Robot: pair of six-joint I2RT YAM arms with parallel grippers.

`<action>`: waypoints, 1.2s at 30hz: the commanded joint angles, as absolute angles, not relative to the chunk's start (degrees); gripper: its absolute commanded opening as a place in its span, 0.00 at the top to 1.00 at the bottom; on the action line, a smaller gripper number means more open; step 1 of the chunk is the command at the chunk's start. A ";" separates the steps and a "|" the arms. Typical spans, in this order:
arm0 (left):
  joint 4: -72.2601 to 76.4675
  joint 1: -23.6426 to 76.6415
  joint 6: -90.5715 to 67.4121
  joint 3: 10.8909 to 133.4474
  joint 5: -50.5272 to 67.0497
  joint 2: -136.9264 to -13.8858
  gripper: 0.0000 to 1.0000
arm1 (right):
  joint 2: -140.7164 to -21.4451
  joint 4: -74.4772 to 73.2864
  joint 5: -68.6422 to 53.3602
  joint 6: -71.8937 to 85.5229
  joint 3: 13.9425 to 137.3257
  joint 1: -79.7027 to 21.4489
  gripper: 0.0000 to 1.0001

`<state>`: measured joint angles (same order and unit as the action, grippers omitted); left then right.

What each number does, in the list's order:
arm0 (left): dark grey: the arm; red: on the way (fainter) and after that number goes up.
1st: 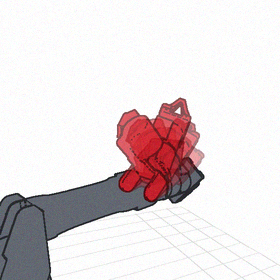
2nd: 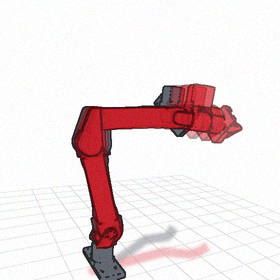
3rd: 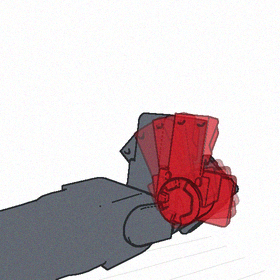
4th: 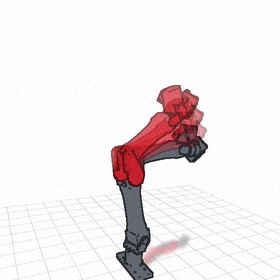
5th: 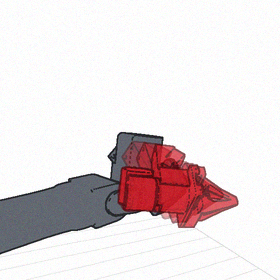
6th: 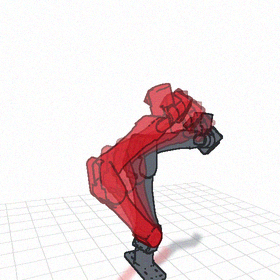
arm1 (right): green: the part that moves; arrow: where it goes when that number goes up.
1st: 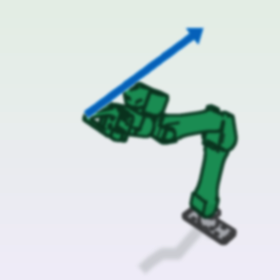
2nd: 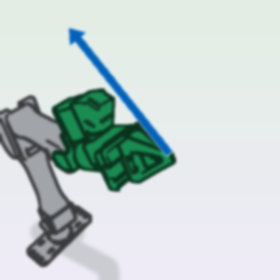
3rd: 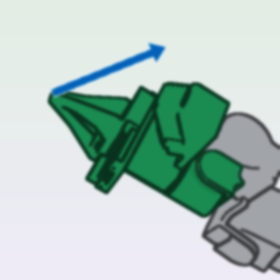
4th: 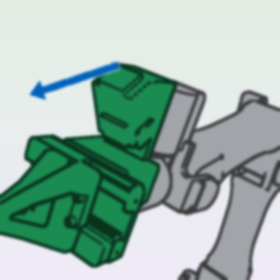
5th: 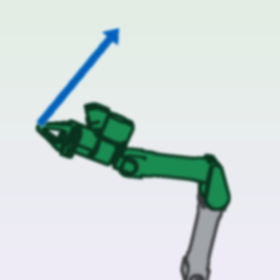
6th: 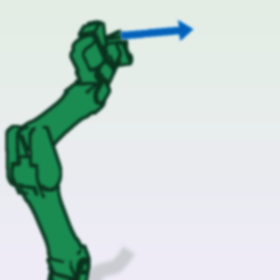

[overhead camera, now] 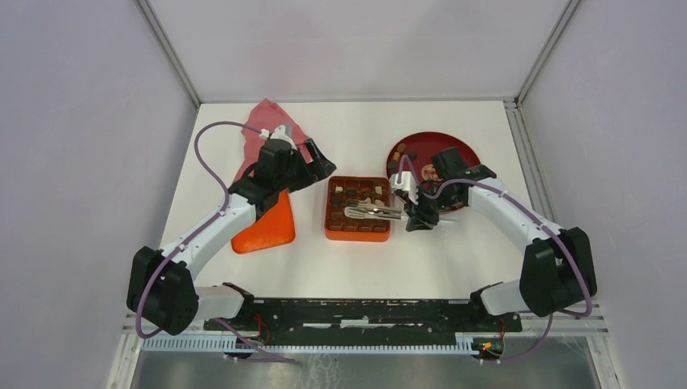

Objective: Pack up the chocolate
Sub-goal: Place the fake chocolate in the packing box.

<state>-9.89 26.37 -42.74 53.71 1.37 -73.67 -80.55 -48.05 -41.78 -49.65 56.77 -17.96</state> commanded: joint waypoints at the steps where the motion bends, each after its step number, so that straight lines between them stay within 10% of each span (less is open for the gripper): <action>1: -10.80 26.37 -40.74 51.87 -1.12 -71.21 0.02 | -79.10 -40.93 -37.84 -46.62 55.55 -22.33 1.00; 36: -10.28 26.41 -40.43 50.45 -1.32 -73.30 0.03 | -85.03 -39.53 -30.16 -42.45 58.11 -25.88 0.57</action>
